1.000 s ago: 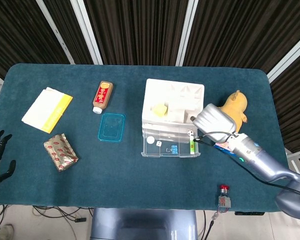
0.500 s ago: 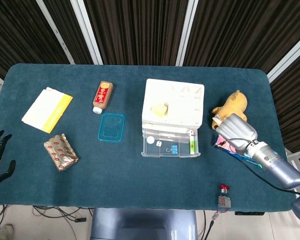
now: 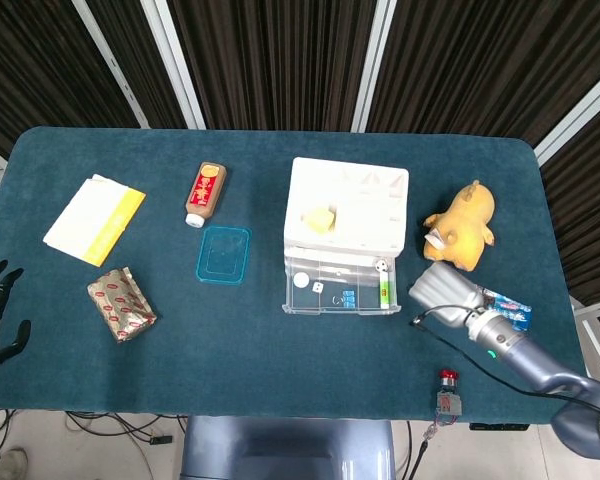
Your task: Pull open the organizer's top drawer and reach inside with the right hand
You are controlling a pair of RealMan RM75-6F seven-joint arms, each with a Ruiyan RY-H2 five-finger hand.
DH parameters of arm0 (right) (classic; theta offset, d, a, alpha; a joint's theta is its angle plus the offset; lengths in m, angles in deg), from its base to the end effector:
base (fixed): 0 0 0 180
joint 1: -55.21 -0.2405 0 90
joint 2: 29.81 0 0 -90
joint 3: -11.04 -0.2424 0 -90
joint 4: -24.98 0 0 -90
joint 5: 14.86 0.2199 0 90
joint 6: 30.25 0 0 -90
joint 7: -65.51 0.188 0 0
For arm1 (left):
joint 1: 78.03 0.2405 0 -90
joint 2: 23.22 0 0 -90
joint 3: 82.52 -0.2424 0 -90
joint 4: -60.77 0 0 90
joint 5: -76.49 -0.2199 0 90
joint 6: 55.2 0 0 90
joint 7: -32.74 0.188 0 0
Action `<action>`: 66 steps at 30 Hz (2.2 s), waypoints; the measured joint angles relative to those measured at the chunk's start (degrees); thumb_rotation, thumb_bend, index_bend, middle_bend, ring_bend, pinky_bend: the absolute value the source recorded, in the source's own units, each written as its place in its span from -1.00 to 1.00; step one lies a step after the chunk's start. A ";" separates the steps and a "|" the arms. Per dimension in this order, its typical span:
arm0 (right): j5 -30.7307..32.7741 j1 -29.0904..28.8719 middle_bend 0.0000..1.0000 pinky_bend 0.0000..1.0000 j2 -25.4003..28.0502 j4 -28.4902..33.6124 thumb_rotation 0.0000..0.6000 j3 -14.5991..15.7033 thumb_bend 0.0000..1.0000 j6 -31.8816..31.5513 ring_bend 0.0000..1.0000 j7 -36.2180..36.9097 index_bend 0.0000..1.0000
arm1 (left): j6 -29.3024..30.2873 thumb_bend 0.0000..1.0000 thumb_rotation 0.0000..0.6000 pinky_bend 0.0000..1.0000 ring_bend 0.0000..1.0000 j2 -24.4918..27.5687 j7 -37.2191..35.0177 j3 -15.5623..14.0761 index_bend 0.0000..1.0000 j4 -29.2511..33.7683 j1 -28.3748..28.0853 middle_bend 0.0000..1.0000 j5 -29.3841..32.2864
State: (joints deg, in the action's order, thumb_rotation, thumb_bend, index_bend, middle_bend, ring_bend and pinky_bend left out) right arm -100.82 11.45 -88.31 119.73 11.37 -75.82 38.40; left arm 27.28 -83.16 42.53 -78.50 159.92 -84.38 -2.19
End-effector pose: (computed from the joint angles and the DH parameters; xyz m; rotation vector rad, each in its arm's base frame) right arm -0.1787 -0.3538 0.0569 2.2446 -0.2324 0.4294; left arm -0.3004 0.2343 0.1582 -1.3605 -0.8714 -0.7583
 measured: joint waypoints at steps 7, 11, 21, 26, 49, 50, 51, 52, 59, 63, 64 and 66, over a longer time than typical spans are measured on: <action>1.52 0.44 0.98 0.97 -6.62 -3.38 1.00 0.45 -0.43 0.88 0.95 -4.00 0.28 | 0.04 -0.16 1.00 -1.00 -1.00 -0.02 -0.01 0.01 -0.79 -0.01 0.02 -0.96 0.01; 2.90 0.55 0.98 0.97 -9.61 -5.30 1.00 0.61 -0.43 1.56 0.95 -5.44 0.28 | 0.06 -0.16 1.00 -1.00 -1.00 0.05 -0.05 0.04 -0.79 0.04 0.02 -0.96 0.02; 5.69 0.70 0.98 0.97 -14.92 -10.31 1.00 0.89 -0.43 2.58 0.95 -7.44 0.29 | -0.08 -0.16 1.00 -1.00 -1.00 0.02 -0.03 -0.01 -0.80 0.05 -0.01 -0.96 0.03; 6.77 0.80 0.98 0.97 -17.40 -12.68 1.00 1.12 -0.43 2.92 0.95 -8.12 0.29 | -0.10 -0.16 1.00 -1.00 -1.00 0.04 -0.02 -0.01 -0.80 0.09 -0.02 -0.96 0.05; 12.35 0.42 0.96 0.97 -18.96 -10.69 1.00 0.77 -0.43 2.06 0.93 -14.89 -0.27 | -0.40 -0.16 1.00 -1.00 -1.00 0.01 -0.02 -0.09 -0.80 0.05 -0.08 -0.96 0.20; 12.82 0.42 0.95 0.97 -18.66 -10.07 1.00 0.82 -0.43 1.84 0.93 -15.73 -0.29 | -0.35 -0.16 1.00 -1.00 -1.00 0.00 0.01 -0.10 -0.80 0.05 -0.07 -0.96 0.17; 13.23 0.43 0.95 0.97 -18.43 -9.58 1.00 0.87 -0.43 1.68 0.93 -16.33 -0.30 | -0.30 -0.16 1.00 -1.00 -1.00 -0.01 0.01 -0.10 -0.80 0.06 -0.05 -0.96 0.15; 13.66 0.45 0.94 0.97 -18.17 -9.10 1.00 0.90 -0.43 1.49 0.92 -16.93 -0.31 | -0.27 -0.16 1.00 -1.00 -1.00 -0.01 0.03 -0.10 -0.80 0.07 -0.04 -0.96 0.15; 16.32 1.46 0.88 0.93 -12.29 -2.16 1.00 0.23 -0.44 -2.82 0.88 -19.22 -0.38 | -0.32 -0.16 1.00 -1.00 -1.00 -0.07 0.13 -0.10 -0.80 -0.06 -0.08 -0.96 0.14; 21.29 2.24 0.78 0.74 -5.94 3.53 1.00 -0.57 -0.44 -4.76 0.80 -19.87 -0.42 | -0.12 -0.16 1.00 -1.00 -1.00 -0.10 0.18 -0.07 -0.80 -0.02 -0.07 -0.96 -0.04; 22.83 2.45 0.77 0.70 -4.35 4.89 1.00 -0.82 -0.44 -5.22 0.78 -19.85 -0.42 | -0.06 -0.16 1.00 -1.00 -1.00 -0.11 0.22 -0.06 -0.80 0.01 -0.07 -0.96 -0.10; 26.67 3.04 0.66 0.56 -0.45 7.97 1.00 -1.54 -0.44 -6.42 0.69 -19.28 -0.44 | 0.02 -0.16 1.00 -1.00 -1.00 -0.12 0.28 -0.07 -0.80 0.09 -0.07 -0.96 -0.22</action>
State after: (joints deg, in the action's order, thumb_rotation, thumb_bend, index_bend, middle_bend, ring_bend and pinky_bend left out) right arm -74.15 14.49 -88.76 127.70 9.83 -82.24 19.12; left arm 27.30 -83.28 42.81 -78.56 160.02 -84.45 -2.41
